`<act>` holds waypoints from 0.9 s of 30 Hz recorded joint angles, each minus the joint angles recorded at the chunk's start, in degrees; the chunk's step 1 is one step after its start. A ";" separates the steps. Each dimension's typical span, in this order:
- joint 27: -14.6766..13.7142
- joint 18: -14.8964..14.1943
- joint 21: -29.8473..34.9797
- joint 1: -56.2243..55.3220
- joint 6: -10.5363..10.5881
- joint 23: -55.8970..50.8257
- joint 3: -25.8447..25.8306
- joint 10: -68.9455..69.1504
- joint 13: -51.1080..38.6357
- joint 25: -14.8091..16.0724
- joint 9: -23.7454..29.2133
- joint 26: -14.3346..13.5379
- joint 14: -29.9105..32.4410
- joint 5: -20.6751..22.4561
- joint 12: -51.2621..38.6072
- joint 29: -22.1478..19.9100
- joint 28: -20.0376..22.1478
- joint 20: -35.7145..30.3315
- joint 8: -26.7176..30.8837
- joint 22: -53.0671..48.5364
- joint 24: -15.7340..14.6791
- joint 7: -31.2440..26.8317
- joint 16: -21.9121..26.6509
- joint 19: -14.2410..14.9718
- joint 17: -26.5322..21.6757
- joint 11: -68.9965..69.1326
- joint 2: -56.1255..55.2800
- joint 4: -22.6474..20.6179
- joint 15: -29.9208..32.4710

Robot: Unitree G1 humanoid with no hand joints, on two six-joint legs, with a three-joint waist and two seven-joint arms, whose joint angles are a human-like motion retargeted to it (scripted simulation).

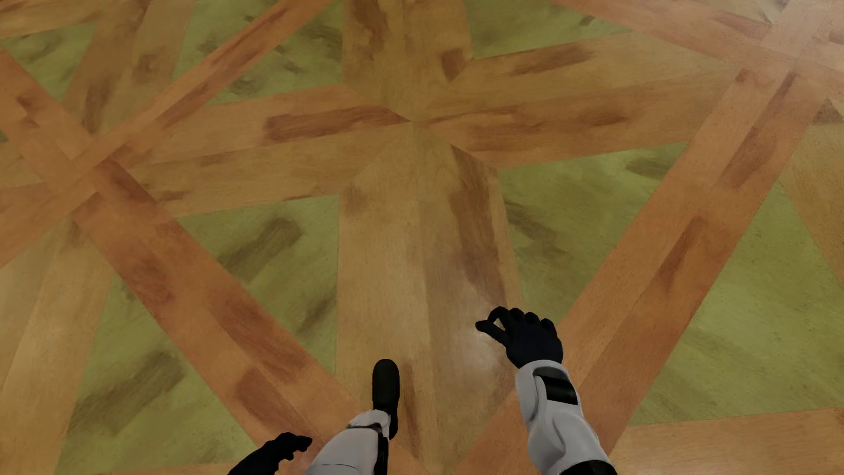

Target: Head to the white sofa

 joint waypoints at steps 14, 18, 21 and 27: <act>11.50 -1.70 -7.95 35.56 -5.31 19.61 -4.73 11.45 25.55 4.15 0.28 4.00 -14.76 -14.71 -7.87 9.94 -1.27 5.72 -22.20 16.35 -2.16 15.72 3.42 15.38 -4.76 33.27 -38.70 2.53 20.26; 9.22 -3.17 -4.37 47.28 -4.65 22.62 -6.03 4.98 26.93 -8.29 0.68 5.22 -16.74 -12.10 -11.94 20.93 3.09 -0.24 -33.50 9.14 -2.15 18.59 6.19 15.97 -4.55 -11.81 -34.65 0.97 20.64; 9.15 -3.22 -10.95 51.19 -2.93 17.51 -6.77 13.13 26.23 -7.18 1.11 8.06 -8.93 -8.04 -10.16 19.27 6.16 4.07 -29.31 7.78 -6.81 19.53 3.50 5.37 1.04 -1.84 -35.53 2.91 29.32; 9.47 3.83 -10.69 19.66 1.43 18.18 -4.04 65.46 15.43 -7.93 1.27 5.76 4.13 -2.63 -3.62 2.46 -3.61 -2.90 -27.63 10.06 1.68 5.41 2.83 3.24 11.44 4.64 -22.46 11.30 16.22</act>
